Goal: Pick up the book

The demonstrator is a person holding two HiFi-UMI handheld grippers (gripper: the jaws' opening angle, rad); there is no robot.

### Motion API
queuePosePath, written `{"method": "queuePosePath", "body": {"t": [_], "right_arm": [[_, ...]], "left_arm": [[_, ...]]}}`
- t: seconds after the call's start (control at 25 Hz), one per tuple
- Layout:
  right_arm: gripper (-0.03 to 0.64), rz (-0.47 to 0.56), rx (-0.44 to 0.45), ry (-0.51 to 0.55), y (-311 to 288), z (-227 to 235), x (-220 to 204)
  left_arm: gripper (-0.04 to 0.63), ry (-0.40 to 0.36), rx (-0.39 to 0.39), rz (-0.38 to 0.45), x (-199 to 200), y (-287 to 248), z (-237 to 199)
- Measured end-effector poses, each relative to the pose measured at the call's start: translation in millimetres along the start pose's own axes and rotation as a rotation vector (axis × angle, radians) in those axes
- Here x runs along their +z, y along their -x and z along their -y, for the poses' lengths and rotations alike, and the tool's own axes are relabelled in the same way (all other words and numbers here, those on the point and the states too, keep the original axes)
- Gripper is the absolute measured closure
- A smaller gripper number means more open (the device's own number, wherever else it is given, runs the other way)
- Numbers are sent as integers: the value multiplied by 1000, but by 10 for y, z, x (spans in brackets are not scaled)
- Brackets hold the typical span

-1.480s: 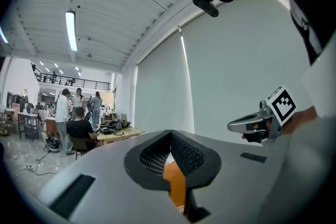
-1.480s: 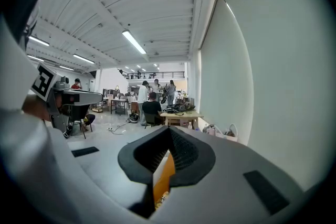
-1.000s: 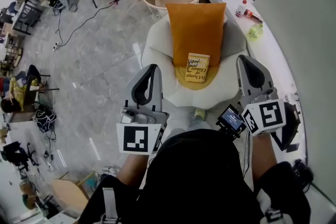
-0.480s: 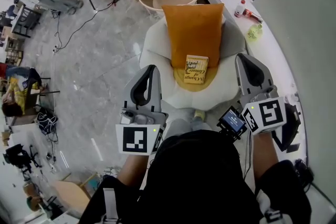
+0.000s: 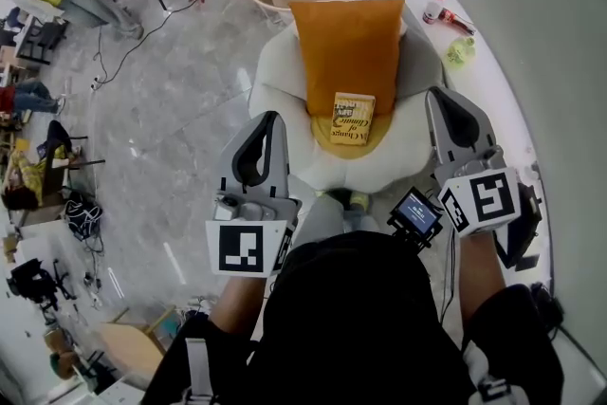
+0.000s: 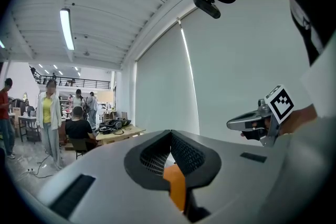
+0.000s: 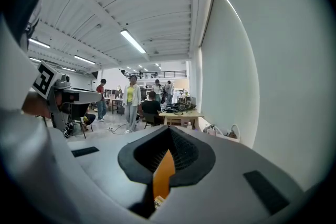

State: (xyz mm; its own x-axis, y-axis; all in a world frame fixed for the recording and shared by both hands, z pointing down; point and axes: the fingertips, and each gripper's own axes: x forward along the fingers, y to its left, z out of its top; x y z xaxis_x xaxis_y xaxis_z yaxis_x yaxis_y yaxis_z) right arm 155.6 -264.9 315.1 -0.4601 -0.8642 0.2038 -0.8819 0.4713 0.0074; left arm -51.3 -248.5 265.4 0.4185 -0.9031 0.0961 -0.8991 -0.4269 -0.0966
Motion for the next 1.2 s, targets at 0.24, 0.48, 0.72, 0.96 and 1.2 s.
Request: {"method": "queuePosePath", "body": {"t": [0.24,0.48,0.72,0.96,1.2], "right_arm": [[609,-31,-4,10,-144,51,-42],[609,-70,9,44,-432,85,-57],[609,-136,75,123,-691,50,-234],[609,-186,179,233,-1053,-54,-499],[609,-315,245,249,-1389,-170,-996]], "left_arm": [[584,17,-2,-7,-71,-100,-111],[584,41,3,-46,-195,-243,-324],[584,47,5,-75,-371,-325,-451],[584,69,15,-108,-630,-486,-583],[584,86,19,-167,-1000,-546,-791]]}}
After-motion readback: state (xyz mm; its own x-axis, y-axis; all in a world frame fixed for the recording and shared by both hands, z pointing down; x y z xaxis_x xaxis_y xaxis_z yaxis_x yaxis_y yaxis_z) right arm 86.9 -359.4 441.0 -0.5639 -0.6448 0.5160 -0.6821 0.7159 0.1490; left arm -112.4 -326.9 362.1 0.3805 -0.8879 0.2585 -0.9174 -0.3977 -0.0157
